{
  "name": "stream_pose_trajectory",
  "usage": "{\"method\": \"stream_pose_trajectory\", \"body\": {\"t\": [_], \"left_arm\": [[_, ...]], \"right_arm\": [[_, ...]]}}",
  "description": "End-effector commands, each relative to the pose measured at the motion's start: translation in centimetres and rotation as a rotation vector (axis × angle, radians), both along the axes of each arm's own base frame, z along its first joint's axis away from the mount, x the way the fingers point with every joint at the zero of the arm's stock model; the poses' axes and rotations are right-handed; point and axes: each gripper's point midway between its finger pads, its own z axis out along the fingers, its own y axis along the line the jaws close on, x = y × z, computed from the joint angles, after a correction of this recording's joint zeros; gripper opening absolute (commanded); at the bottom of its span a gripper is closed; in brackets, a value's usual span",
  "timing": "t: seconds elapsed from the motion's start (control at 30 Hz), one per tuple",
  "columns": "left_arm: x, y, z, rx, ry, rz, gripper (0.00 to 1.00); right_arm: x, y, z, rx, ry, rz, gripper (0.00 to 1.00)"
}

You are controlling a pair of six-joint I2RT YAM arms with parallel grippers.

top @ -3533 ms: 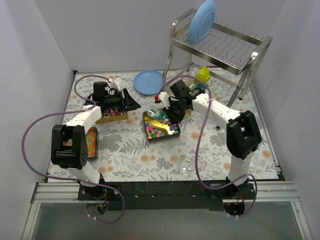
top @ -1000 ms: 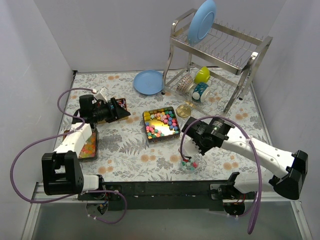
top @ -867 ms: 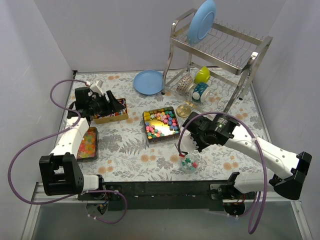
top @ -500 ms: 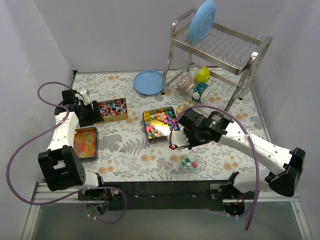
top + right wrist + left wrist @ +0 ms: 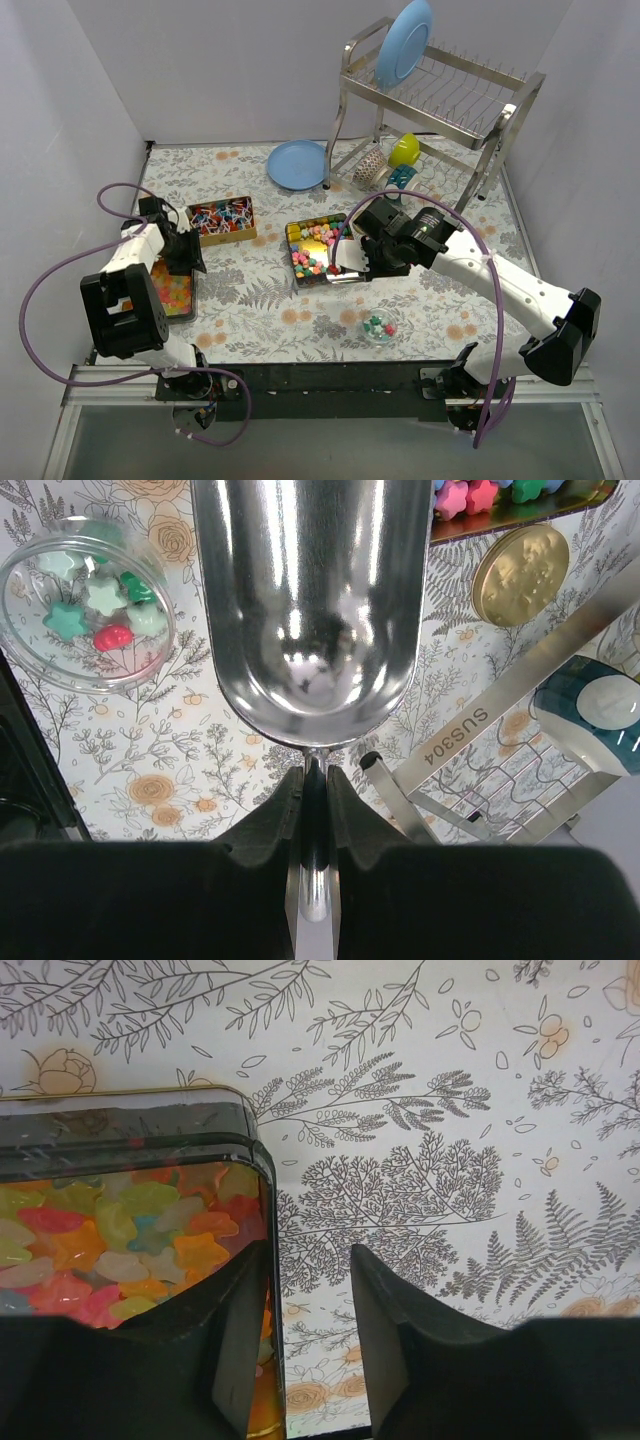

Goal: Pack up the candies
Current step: Move the storage box to the center of the board.

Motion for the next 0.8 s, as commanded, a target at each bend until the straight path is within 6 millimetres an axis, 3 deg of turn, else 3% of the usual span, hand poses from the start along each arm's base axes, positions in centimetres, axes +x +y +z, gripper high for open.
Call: {"method": "stream_pose_trajectory", "body": {"t": [0.0,0.1,0.33,0.57,0.7,0.77], "left_arm": [[-0.4,-0.7,0.1,-0.031,-0.016,-0.03,0.35],[-0.4,-1.2,0.6,-0.055,-0.028,-0.046,0.25],[-1.4,-3.1,1.2,-0.14,0.003,-0.137,0.16],[-5.6,-4.5,0.8,-0.179,0.142,-0.297,0.1],[-6.5,-5.5,1.9,-0.19,0.112,-0.398,0.07],[-7.0,-7.0,2.4,-0.223,0.11,-0.46,0.05]], "right_arm": [[0.6,0.9,1.3,0.067,-0.021,-0.024,0.01],[0.8,0.7,1.0,0.063,-0.021,-0.031,0.01],[1.4,0.6,0.9,0.054,-0.032,-0.041,0.01],[1.5,-0.2,0.8,0.04,-0.042,-0.057,0.01],[1.3,-1.0,0.8,0.035,-0.047,-0.069,0.01],[1.2,-1.2,0.8,0.034,-0.047,-0.071,0.01]]}}
